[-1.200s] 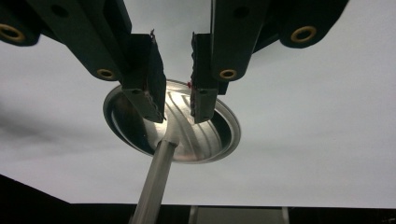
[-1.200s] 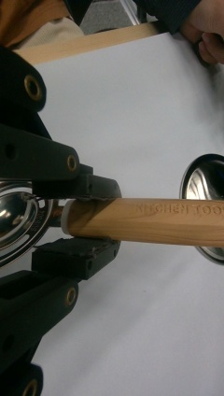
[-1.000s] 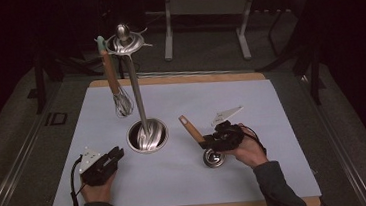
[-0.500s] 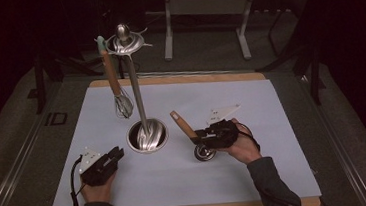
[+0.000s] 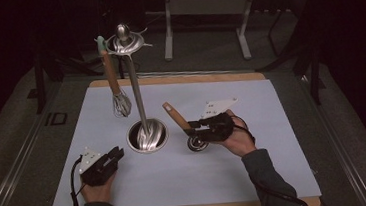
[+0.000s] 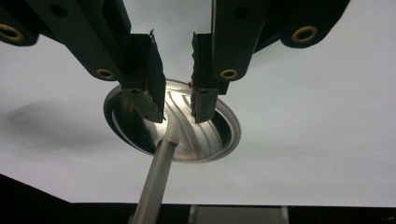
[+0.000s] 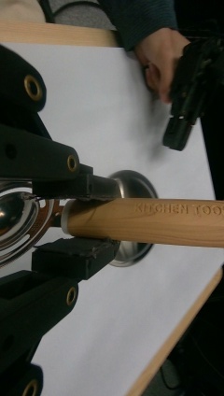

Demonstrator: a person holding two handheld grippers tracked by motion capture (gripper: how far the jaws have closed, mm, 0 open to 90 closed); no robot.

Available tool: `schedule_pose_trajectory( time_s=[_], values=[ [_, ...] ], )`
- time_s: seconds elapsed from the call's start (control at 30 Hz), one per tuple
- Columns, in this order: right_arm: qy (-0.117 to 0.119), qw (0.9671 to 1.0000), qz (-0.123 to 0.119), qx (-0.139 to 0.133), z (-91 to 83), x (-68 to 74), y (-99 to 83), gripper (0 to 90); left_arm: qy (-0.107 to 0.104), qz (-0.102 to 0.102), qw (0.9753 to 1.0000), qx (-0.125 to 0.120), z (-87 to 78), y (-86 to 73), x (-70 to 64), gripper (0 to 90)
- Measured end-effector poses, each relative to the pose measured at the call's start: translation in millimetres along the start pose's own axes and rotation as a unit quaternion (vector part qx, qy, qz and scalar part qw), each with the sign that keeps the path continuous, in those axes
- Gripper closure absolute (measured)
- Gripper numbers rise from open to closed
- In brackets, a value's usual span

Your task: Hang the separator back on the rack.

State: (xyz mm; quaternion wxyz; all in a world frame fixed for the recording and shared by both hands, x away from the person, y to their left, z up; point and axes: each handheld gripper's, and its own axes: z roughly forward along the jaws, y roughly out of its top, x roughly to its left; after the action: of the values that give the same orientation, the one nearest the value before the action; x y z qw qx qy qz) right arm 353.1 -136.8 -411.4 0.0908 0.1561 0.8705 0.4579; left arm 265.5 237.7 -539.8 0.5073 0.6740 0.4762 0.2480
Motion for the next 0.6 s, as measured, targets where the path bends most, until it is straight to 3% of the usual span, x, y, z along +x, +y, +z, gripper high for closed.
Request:
schedule_pose_trajectory(
  time_s=[0.6],
  values=[
    [-0.025, 0.9983, -0.048, -0.02, -4.0, 9.3, 31.2, 71.0, 0.003, 0.002, 1.0, -0.003, -0.4, -0.4, -1.1, 74.4]
  ],
)
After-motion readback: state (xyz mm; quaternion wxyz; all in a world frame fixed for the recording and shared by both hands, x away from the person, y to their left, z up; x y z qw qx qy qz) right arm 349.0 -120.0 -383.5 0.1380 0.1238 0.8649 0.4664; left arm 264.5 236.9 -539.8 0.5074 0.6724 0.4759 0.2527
